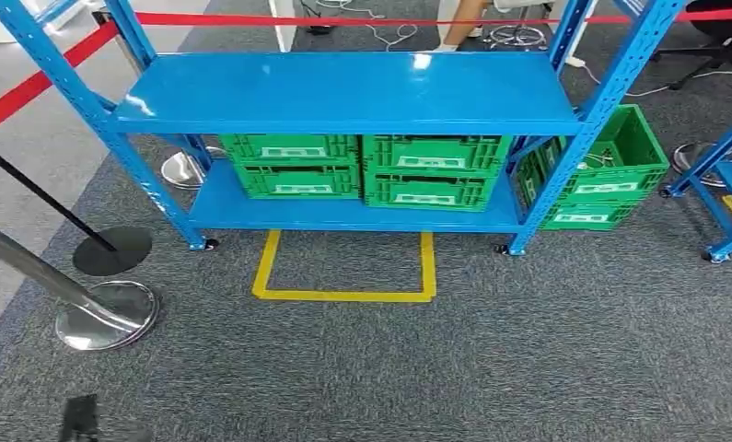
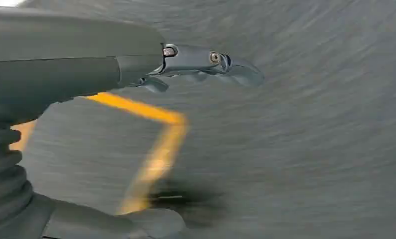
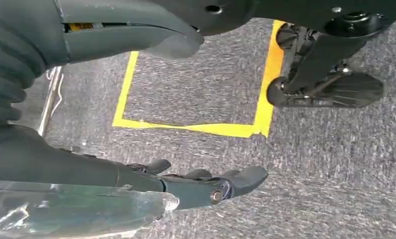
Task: Take the parts from the cabinet and place them on the table.
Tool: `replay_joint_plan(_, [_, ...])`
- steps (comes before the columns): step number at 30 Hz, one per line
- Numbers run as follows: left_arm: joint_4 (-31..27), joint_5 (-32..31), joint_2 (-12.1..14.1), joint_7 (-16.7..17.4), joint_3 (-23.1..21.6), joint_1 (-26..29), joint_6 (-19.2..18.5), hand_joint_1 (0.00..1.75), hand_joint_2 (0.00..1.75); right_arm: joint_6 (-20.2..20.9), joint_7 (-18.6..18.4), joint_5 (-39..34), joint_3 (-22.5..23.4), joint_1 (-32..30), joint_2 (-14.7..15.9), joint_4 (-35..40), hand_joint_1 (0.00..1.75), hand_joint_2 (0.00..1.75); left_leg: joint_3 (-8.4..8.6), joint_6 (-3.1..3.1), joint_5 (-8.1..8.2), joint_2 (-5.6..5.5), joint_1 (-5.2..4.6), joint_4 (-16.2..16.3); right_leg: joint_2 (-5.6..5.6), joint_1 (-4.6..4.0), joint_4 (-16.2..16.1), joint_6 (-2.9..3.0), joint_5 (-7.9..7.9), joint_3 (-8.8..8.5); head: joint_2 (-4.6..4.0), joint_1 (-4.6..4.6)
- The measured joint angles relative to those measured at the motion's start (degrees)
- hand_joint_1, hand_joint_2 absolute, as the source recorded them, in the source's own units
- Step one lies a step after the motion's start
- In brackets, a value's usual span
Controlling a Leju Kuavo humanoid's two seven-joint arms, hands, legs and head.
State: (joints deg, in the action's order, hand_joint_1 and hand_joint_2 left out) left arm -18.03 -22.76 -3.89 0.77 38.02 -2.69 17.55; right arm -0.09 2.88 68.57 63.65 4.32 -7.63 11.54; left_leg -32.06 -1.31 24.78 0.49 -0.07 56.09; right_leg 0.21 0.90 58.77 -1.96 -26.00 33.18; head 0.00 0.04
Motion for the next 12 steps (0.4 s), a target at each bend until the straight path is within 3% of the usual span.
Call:
replay_joint_plan(4, [2.92, -2.57, -1.53, 3.27, -5.37, 0.49, -3.6, 0.0, 1.75, 0.31, -0.33, 0.11, 0.0, 0.18, 0.0, 0.0, 0.0, 0.0, -0.03, 0.02, 0.01, 0.0, -0.01, 0.02, -0.01, 0.0, -0.07, -0.03, 0.02, -0.03, 0.0, 0.02])
replay_joint_plan(12, [4.87, -2.92, -2.14, 3.73, -9.13, 0.54, -5.62, 0.0, 1.75, 0.48, -0.33, 0.17, 0.0, 0.27, 0.0, 0.0, 0.0, 0.0, -0.03, 0.02, 0.0, 0.0, 0.01, 0.02, -0.02, -0.04, -0.06, -0.03, 0.02, -0.02, 0.0, 0.0])
